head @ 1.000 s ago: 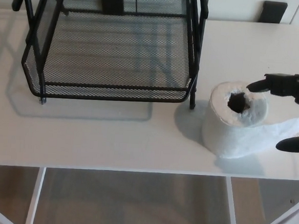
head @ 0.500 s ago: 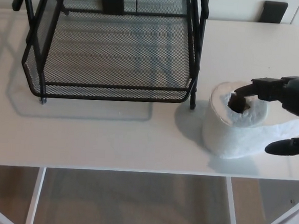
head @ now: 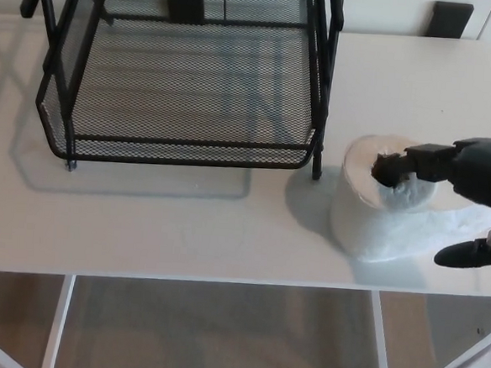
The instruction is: The robot walks towards a desk on which a file tray is kept in the middle and a toilet paper roll is kept on its right. The robot uses its right hand to hook on finger in the gap of the roll and grabs it, lifts it and places it on the tray.
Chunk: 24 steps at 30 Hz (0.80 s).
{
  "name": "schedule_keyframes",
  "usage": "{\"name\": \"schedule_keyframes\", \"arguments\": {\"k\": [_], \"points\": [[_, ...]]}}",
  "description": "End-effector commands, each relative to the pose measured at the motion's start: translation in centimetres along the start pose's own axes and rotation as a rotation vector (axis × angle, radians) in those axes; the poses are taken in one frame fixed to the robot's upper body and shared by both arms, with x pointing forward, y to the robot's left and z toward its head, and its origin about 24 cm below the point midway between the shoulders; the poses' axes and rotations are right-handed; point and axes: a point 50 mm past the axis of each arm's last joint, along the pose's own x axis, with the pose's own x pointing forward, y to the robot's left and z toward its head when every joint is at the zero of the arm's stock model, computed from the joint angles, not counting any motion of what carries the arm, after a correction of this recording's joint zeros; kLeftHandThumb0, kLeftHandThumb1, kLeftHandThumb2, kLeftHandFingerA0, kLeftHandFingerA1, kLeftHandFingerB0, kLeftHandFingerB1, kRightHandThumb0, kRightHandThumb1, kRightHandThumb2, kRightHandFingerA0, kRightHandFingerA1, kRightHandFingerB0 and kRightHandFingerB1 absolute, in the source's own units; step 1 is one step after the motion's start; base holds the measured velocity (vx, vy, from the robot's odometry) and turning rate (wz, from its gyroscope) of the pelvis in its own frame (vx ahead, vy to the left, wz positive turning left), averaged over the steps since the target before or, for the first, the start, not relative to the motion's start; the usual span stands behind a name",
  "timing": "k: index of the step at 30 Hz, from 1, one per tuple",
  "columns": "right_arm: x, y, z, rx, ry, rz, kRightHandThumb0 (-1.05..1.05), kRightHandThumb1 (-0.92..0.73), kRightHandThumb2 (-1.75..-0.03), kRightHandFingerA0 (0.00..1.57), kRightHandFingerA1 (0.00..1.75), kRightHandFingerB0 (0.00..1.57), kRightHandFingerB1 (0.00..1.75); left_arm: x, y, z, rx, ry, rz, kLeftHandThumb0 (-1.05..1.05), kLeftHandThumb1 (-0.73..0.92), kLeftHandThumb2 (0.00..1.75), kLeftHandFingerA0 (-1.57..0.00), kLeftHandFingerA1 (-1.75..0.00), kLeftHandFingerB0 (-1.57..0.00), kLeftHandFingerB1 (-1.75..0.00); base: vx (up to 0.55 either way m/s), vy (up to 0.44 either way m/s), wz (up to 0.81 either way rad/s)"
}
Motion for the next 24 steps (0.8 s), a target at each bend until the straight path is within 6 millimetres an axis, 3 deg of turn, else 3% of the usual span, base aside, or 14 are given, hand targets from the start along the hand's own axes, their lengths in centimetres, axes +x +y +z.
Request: {"name": "schedule_keyframes", "arguments": {"k": [1,4,5,6,8,9,12,14,17,19,20,21,22,24], "points": [[0.4,0.7,0.3,-0.034,-0.008,0.032,-0.69,-0.49,-0.85,0.20,0.53,0.09,0.42,-0.2,0.8,0.5,0.018,-0.014,0.020,-0.92,0.68,1.12,-0.46,-0.85,-0.01,-0.56,0.00,0.000,0.00],[0.8,1.0,0.5,-0.037,-0.021,0.030,-0.69,-0.49,-0.85,0.22,0.53,0.09,0.42,-0.3,0.8,0.6,0.038,-0.013,0.013,-0.91,0.68,1.14,-0.44,-0.85,-0.01,-0.57,0.00,0.000,0.00],[0.8,1.0,0.6,-0.039,-0.018,0.029,-0.68,-0.48,-0.85,0.22,0.53,0.09,0.42,-0.3,0.7,0.9,0.057,-0.014,0.010,-0.89,0.92,0.68,-0.36,-0.94,-0.04,-0.61,0.00,0.000,0.00],[1.0,1.2,0.8,-0.046,-0.016,0.035,-0.63,-0.62,-0.58,0.30,0.45,0.16,0.29,-0.3,0.7,0.9,0.070,-0.013,0.012,-0.93,0.70,1.16,-0.56,-0.91,-0.03,-0.58,0.00,0.000,0.00],[1.5,1.5,1.2,-0.070,-0.022,0.057,-0.63,-0.64,-0.59,0.31,0.44,0.16,0.29,-0.2,0.7,0.8,0.076,-0.010,0.022,-0.93,0.70,1.16,-0.59,-0.92,-0.03,-0.58,0.00,0.000,0.00],[1.6,1.7,1.3,-0.078,-0.025,0.069,-0.63,-0.64,-0.59,0.32,0.45,0.15,0.28,-0.2,0.7,0.9,0.075,-0.011,0.019,-0.92,0.92,0.67,-0.39,-0.97,-0.06,-0.64,0.00,0.000,0.00],[2.0,2.0,1.7,-0.124,-0.029,0.052,-0.64,-0.49,-0.86,0.60,0.75,0.16,0.44,-0.2,0.6,1.0,0.075,-0.018,0.015,-0.92,0.92,0.67,-0.33,-0.89,-0.05,-0.61,0.00,0.000,0.00],[2.2,2.5,1.8,-0.158,-0.026,0.037,-0.60,-0.61,-0.59,0.75,0.65,0.27,0.32,-0.1,0.6,0.9,0.070,-0.020,0.010,-0.91,0.91,0.67,-0.32,-0.88,-0.04,-0.60,0.00,0.000,0.00],[2.7,3.2,1.6,-0.222,-0.041,-0.095,-0.47,-0.63,-0.63,0.92,1.49,0.49,0.42,-0.2,0.6,0.9,0.070,-0.018,0.007,-0.89,0.92,0.68,-0.37,-0.98,-0.05,-0.61,0.00,0.000,0.00],[2.8,3.4,1.5,-0.288,-0.041,-0.189,-0.41,-0.65,-0.59,0.96,1.51,0.57,0.44,-0.2,0.6,1.0,0.069,-0.016,0.011,-0.89,0.92,0.67,-0.37,-0.96,-0.07,-0.62,0.00,0.000,0.00],[2.8,3.3,1.5,-0.316,-0.048,-0.233,-0.33,-0.67,-0.60,0.96,1.58,0.67,0.50,-0.2,0.6,0.9,0.083,-0.021,0.007,-0.92,0.70,1.15,-0.48,-0.86,-0.02,-0.58,0.00,0.000,0.00],[2.8,3.2,1.4,-0.324,-0.051,-0.274,-0.33,-0.63,-0.65,0.99,1.67,0.76,0.56,-0.2,0.6,0.9,0.094,-0.027,-0.004,-0.90,0.92,0.69,-0.28,-0.84,-0.05,-0.61,0.00,0.000,0.00],[2.8,3.2,1.1,-0.316,-0.068,-0.334,-0.20,-0.62,-0.69,0.99,1.62,0.95,0.68,-0.2,0.5,1.1,0.096,-0.028,-0.007,-0.94,0.71,1.17,-0.43,-0.83,-0.06,-0.60,0.00,0.000,0.00],[2.8,3.1,0.8,-0.328,-0.086,-0.392,-0.19,-0.61,-0.70,0.97,1.63,0.97,0.75,-0.1,0.4,1.0,0.086,-0.034,-0.008,-0.91,0.92,0.69,-0.30,-0.88,-0.07,-0.62,0.00,0.000,0.00]]}}
